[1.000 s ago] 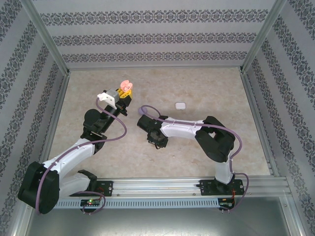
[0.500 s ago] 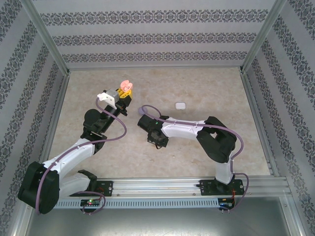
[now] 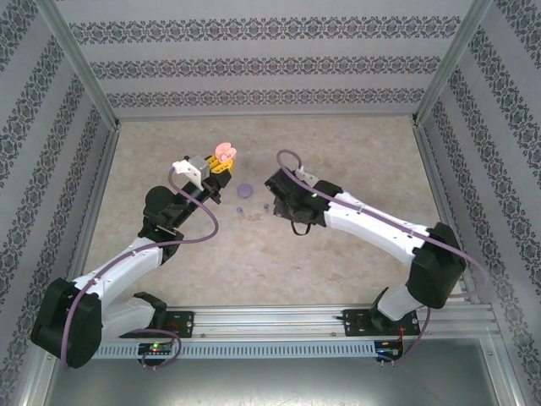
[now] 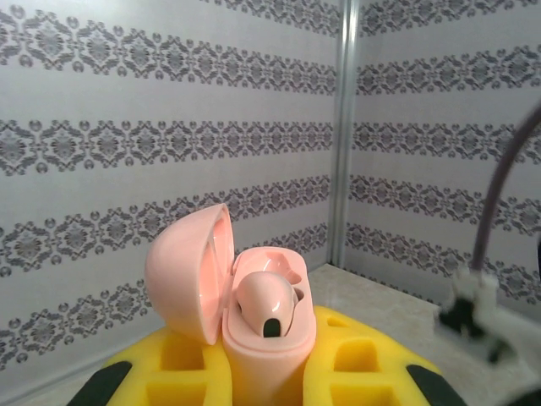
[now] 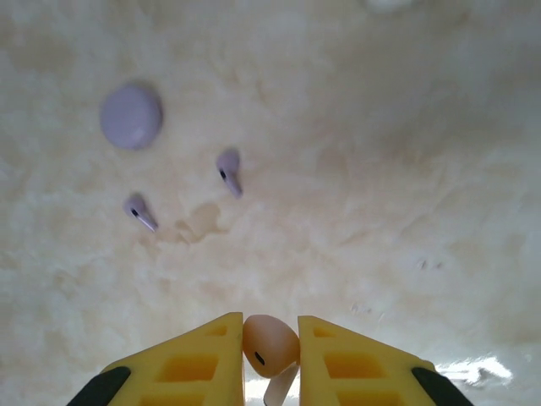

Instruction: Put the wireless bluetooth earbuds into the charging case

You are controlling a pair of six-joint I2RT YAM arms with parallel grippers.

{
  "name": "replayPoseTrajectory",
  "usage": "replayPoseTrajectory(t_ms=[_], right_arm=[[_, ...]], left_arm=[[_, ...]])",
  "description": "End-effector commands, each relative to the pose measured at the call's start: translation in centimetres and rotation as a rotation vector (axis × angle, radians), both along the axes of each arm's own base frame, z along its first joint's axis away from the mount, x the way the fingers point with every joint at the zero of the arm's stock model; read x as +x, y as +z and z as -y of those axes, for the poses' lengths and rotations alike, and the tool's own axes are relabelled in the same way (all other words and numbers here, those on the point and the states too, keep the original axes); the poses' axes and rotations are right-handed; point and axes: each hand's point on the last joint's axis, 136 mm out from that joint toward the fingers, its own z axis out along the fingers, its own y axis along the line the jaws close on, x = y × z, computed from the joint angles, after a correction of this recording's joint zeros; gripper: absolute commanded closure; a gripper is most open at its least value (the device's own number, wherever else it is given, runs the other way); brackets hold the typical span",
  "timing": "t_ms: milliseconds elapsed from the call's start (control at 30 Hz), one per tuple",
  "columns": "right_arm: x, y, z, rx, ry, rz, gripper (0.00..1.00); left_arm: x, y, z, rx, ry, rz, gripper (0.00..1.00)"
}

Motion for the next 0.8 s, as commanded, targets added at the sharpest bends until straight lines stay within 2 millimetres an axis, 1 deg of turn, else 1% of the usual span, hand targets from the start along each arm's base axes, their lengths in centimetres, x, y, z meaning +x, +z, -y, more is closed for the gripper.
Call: replayPoseTrajectory(t_ms=[0, 133, 200, 333, 433, 567, 667, 767], right_arm=[[1.6, 5.6, 1.7, -0.071, 0.094, 0.151, 0.79], [3.0, 11.5, 2.3, -0.065, 0.152, 0.279, 0.78], [3.5, 14.4, 2.0, -0.059, 0.201, 0.351, 0.78], [4.1, 18.5, 0.7, -0.039, 0.305, 0.47, 0.77], [4.2, 20.2, -0.4, -0.034, 0.381, 0.533, 0.77], [4.1, 21.2, -1.6, -0.023, 0.477, 0.607, 0.77], [3.6, 21.6, -2.3, -0.016, 0.535, 0.668, 0.77], [3.1, 21.5, -2.4, -0.031, 0.572, 0.707, 0.77]], left_arm=[[-0.6, 1.1, 1.2, 0.04, -0.081, 0.041, 1.0], [-0.8, 0.3, 2.2, 0.067, -0.139, 0.03, 1.0], [-1.0, -0.2, 3.0, 0.083, -0.182, 0.029, 1.0], [-1.0, -1.4, 4.8, 0.125, -0.261, -0.001, 1.0], [-0.7, -2.1, 6.2, 0.148, -0.302, -0.017, 1.0], [-0.1, -2.6, 7.9, 0.159, -0.357, -0.03, 1.0], [0.2, -2.6, 9.2, 0.162, -0.406, -0.037, 1.0], [0.5, -2.1, 10.1, 0.156, -0.443, -0.028, 1.0]])
